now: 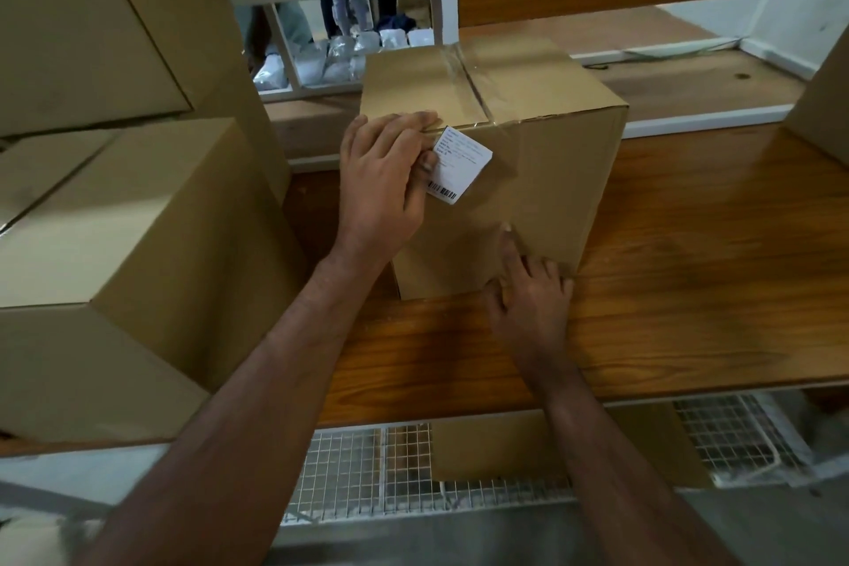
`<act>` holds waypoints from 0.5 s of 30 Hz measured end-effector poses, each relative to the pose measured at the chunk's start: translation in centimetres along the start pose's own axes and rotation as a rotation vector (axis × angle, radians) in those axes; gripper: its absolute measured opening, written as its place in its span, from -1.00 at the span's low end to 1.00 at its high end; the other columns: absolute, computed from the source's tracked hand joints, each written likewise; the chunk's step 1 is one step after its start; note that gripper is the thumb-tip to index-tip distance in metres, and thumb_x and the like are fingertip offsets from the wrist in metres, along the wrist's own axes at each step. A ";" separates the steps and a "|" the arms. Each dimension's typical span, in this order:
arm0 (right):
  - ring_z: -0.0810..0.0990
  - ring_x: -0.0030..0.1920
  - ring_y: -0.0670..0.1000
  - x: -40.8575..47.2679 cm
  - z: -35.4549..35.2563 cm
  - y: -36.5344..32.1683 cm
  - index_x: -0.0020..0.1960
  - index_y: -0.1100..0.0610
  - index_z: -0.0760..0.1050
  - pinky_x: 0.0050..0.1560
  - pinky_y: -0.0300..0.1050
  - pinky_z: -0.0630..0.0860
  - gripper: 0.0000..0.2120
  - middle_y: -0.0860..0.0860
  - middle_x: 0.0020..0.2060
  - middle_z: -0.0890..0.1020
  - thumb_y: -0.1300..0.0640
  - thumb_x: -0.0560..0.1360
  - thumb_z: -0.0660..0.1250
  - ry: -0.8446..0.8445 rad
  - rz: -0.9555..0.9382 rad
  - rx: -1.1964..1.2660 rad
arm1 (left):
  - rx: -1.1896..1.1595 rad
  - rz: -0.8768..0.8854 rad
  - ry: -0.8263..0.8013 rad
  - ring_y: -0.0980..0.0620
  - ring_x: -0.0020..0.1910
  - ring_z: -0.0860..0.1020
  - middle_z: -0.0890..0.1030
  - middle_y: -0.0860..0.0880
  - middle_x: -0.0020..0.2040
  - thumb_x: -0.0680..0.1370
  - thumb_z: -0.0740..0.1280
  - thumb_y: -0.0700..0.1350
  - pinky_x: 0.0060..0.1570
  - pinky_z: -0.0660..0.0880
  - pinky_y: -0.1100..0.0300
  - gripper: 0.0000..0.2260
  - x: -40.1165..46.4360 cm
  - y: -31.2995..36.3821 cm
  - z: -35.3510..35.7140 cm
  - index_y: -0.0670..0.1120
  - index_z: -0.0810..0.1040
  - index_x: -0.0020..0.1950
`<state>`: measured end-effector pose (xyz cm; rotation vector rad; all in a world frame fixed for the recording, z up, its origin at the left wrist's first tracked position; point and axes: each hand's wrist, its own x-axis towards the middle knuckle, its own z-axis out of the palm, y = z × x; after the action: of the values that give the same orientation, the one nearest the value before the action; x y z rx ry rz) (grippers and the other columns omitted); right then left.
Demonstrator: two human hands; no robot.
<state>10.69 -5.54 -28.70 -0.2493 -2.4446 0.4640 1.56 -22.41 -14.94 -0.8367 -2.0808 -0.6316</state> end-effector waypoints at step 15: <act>0.59 -0.04 -0.04 3.7 -8.7 -5.6 0.19 0.17 0.59 -0.11 -0.07 0.61 -0.69 -0.01 -0.02 0.61 0.02 0.58 0.25 0.177 -0.047 0.533 | -0.218 -0.123 0.025 -0.08 0.34 0.45 0.59 -0.08 0.27 0.60 0.27 -0.10 0.39 0.32 -0.11 -0.82 -1.8 2.2 -2.0 -0.14 0.62 0.08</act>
<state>12.81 -7.29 -18.08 -0.0046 -2.0613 0.9997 5.02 -22.87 -14.96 -0.8200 -2.0779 -0.9443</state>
